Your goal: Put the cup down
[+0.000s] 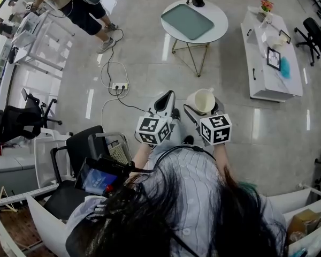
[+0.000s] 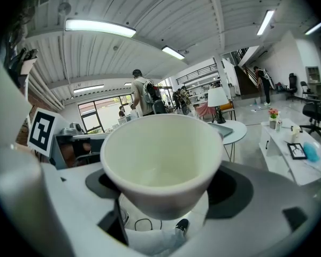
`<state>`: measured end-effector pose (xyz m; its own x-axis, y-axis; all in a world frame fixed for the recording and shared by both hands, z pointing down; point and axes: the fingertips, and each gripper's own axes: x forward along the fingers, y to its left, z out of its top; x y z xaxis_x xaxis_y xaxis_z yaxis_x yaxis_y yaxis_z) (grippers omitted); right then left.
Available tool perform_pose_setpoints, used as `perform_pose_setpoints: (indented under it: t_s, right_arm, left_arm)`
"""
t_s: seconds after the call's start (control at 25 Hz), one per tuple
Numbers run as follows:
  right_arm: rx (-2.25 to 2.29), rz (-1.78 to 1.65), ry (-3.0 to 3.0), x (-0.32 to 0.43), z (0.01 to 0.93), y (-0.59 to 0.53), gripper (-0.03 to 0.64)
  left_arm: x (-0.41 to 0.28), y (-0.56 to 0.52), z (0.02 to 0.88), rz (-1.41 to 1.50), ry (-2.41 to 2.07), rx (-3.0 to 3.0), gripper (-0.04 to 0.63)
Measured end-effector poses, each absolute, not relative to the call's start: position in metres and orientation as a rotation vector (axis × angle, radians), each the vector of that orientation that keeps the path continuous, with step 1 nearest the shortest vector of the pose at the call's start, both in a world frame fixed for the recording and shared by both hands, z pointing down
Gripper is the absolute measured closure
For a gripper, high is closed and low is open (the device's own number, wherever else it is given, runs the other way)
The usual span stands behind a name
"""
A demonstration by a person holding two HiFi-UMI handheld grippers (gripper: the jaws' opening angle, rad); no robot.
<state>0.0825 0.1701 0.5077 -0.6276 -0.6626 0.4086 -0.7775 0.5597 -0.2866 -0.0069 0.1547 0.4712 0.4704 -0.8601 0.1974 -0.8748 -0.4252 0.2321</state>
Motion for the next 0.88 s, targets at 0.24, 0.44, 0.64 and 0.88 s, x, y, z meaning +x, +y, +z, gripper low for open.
perform_pose_setpoints:
  t_s: [0.24, 0.44, 0.64, 0.88]
  right_arm:
    - [1.213, 0.673, -2.528, 0.085, 0.510, 0.150, 0.193]
    - [1.230, 0.693, -2.508, 0.083, 0.515, 0.123, 0.193]
    - [1.251, 0.719, -2.494, 0.076, 0.519, 0.087, 0.193]
    - [1.260, 0.729, -2.486, 0.055, 0.517, 0.039, 0.193]
  left_arm:
    - [-0.002, 0.135, 0.477, 0.117, -1.448, 2.448, 0.578]
    - [-0.006, 0.104, 0.482, 0.123, -1.429, 2.447, 0.578]
    - [-0.014, 0.064, 0.482, 0.138, -1.406, 2.459, 0.578]
    - [-0.037, 0.011, 0.479, 0.148, -1.404, 2.461, 0.578]
